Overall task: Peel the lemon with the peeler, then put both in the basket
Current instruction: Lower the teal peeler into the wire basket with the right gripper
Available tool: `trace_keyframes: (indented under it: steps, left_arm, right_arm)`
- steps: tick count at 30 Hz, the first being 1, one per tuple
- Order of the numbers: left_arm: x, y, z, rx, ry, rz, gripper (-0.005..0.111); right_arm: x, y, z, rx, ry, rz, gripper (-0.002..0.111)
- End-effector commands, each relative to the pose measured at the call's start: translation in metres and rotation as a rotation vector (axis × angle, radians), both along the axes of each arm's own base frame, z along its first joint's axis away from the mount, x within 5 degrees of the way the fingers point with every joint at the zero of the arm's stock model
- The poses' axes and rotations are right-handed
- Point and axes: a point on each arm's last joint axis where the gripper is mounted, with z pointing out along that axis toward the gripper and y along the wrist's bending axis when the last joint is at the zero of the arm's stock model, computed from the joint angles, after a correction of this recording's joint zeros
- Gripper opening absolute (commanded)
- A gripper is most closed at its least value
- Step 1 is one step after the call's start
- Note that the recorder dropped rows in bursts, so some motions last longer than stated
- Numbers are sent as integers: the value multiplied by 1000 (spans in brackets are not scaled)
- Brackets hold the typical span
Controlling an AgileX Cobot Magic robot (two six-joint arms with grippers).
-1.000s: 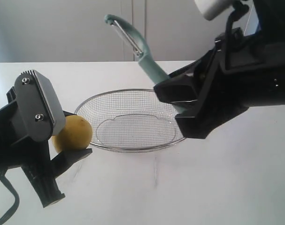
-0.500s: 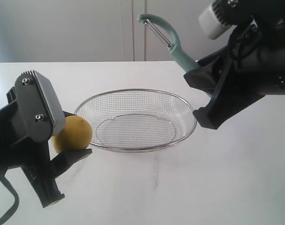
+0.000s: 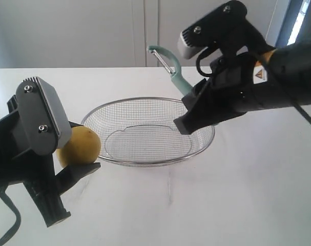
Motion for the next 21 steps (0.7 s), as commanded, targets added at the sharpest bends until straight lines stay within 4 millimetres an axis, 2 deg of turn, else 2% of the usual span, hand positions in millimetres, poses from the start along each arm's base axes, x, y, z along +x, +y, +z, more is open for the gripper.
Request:
trace_keyframes:
  steps: [1,5,10,15,21]
  left_arm:
    - [-1,0,1,-22,-2,2,0]
    - [-1,0,1,-29,1,5,0]
    - [-1,0,2,-32,-1,5,0]
    - [-1,0,2,-32,-1,5,0]
    - [-1,0,2,-32,-1,5,0]
  right_arm:
    - [39,2,-6,5,36,-104,0]
    - [74,2,-21,-40,105,-163,0]
    - [105,15,-50,-75,165,-172,0]
    - [120,27,-79,-44,169,-169,0]
    - [126,32,-102,-26,236,-192,0]
